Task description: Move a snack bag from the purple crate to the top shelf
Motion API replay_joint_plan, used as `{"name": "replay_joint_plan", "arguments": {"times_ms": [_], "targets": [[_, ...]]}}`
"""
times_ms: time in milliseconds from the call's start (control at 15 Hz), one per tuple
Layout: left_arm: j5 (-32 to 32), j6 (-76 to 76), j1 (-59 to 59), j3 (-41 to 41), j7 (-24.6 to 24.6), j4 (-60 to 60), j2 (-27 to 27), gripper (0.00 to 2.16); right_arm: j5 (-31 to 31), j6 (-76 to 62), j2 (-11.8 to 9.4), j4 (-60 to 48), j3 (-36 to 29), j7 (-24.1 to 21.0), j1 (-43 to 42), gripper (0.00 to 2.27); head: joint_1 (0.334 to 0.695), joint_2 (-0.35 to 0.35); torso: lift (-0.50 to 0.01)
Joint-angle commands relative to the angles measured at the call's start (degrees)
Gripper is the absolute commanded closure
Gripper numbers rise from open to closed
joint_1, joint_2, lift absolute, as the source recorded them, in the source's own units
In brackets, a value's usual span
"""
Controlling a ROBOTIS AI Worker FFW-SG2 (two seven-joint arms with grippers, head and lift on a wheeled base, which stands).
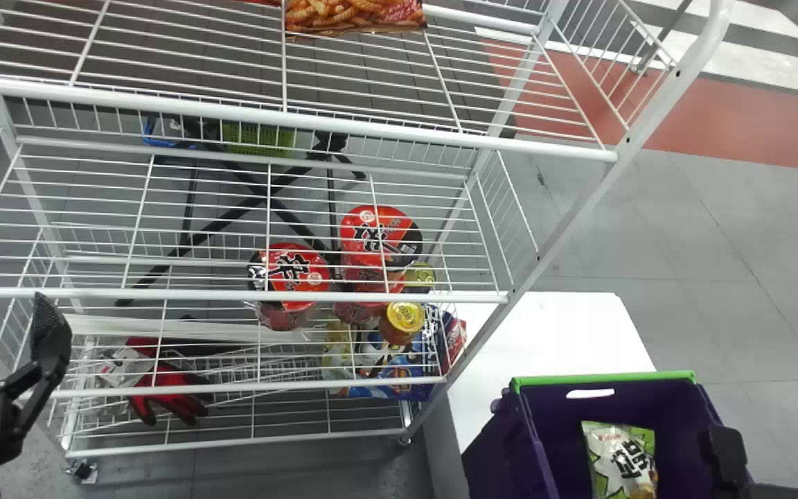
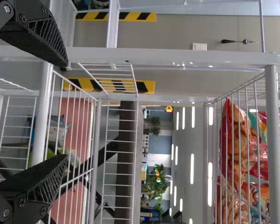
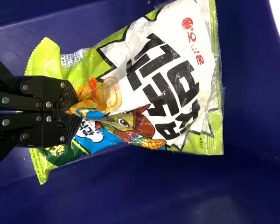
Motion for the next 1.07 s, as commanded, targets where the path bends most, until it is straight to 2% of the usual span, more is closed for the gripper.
{"name": "replay_joint_plan", "arguments": {"times_ms": [0,1000], "targets": [[0.0,0.09,0.0,0.0,0.0,0.0,0.0,0.13,0.03,-0.31,0.11,0.0,0.0,0.01,0.0,2.11,0.695,-0.35,-0.277],[0.0,-0.09,0.0,0.0,0.0,0.0,-0.09,0.13,0.12,-1.36,0.29,0.0,0.27,0.45,0.26,2.11,0.695,-0.35,-0.217]]}}
